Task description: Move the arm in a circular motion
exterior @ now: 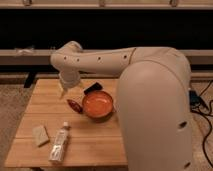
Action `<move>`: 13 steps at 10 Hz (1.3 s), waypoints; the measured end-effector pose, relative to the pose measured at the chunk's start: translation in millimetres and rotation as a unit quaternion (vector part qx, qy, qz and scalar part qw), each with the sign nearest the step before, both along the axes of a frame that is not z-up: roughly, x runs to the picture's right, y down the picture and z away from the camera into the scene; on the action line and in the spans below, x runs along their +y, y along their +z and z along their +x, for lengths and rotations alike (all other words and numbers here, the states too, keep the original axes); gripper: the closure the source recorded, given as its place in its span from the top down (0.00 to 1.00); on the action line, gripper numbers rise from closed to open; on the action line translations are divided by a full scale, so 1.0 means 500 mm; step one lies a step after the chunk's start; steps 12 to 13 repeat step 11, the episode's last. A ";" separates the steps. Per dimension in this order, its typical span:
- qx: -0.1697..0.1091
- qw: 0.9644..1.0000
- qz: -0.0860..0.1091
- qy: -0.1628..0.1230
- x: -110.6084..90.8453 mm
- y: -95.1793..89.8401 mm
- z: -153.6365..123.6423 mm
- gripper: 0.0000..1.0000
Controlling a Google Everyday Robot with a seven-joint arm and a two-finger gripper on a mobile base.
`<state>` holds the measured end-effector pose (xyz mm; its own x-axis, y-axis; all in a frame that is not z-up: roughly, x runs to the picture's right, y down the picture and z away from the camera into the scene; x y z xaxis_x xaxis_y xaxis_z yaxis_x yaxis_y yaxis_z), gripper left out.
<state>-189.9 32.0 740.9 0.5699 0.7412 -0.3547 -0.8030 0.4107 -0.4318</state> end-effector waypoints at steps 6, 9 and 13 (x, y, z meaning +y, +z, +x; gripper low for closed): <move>-0.039 0.999 0.005 -0.024 0.142 -0.124 0.013 0.80; -0.012 1.000 -0.001 0.013 0.149 -0.130 0.090 0.80; -0.001 0.999 -0.003 0.035 0.148 -0.132 0.123 0.80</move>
